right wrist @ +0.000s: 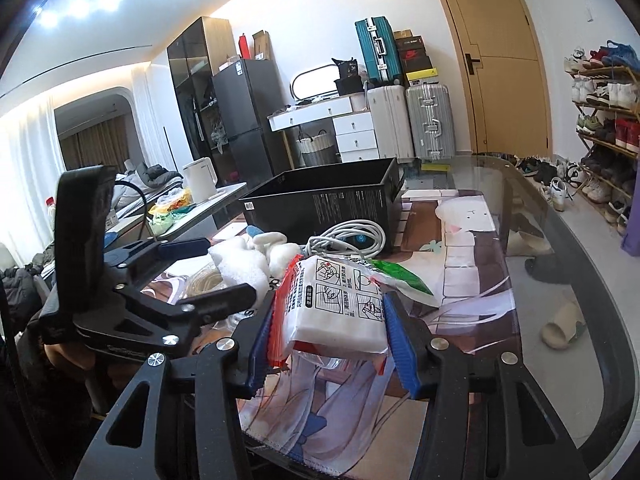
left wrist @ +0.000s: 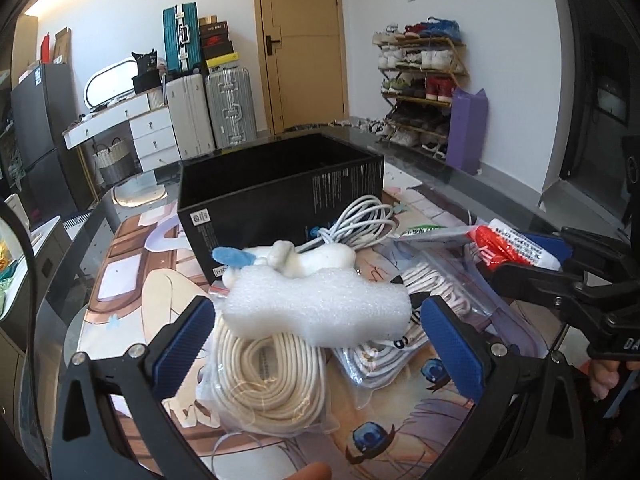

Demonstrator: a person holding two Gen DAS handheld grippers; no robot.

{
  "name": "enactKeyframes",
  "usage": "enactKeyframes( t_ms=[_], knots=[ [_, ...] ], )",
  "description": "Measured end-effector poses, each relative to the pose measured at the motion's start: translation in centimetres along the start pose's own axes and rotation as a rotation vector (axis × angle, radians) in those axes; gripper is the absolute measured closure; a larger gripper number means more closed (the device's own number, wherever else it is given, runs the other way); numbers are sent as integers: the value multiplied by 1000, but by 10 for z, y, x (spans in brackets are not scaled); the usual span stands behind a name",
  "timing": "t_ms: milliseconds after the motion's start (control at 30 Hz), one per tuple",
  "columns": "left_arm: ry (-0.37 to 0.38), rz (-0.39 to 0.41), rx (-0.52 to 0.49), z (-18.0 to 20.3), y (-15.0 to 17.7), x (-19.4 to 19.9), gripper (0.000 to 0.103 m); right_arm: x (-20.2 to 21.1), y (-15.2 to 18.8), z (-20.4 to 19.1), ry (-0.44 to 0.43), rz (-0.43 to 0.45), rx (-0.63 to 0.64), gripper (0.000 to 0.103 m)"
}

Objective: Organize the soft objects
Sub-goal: 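Grasp the white-and-red wipes packet with the right tool while the left tool grasps the white foam block, then carry the wipes packet and foam block with both tools over the black box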

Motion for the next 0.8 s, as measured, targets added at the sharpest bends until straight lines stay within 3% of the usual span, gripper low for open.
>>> enactKeyframes(
  t_ms=[67, 133, 800],
  knots=[
    [21, 5, 14, 0, 0, 0, 2, 0, 0, 0, 2, 2, 3, 51],
    [39, 12, 23, 0, -1, 2, 15, 0, 0, 0, 4, 2, 3, 51],
    [18, 132, 78, -34, -26, 51, 15, 12, -32, -16, 10, 50, 63, 51]
  ],
)
Point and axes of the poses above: each gripper's, at about its wrist camera, not at the fingertips, and x roughly against the way its jaws point, z to its right, y to its underside, the point moved 5 cm from there along -x, roughly the way its jaws point, and after that the axes turned 8 degrees about y, right-handed, at the moved point
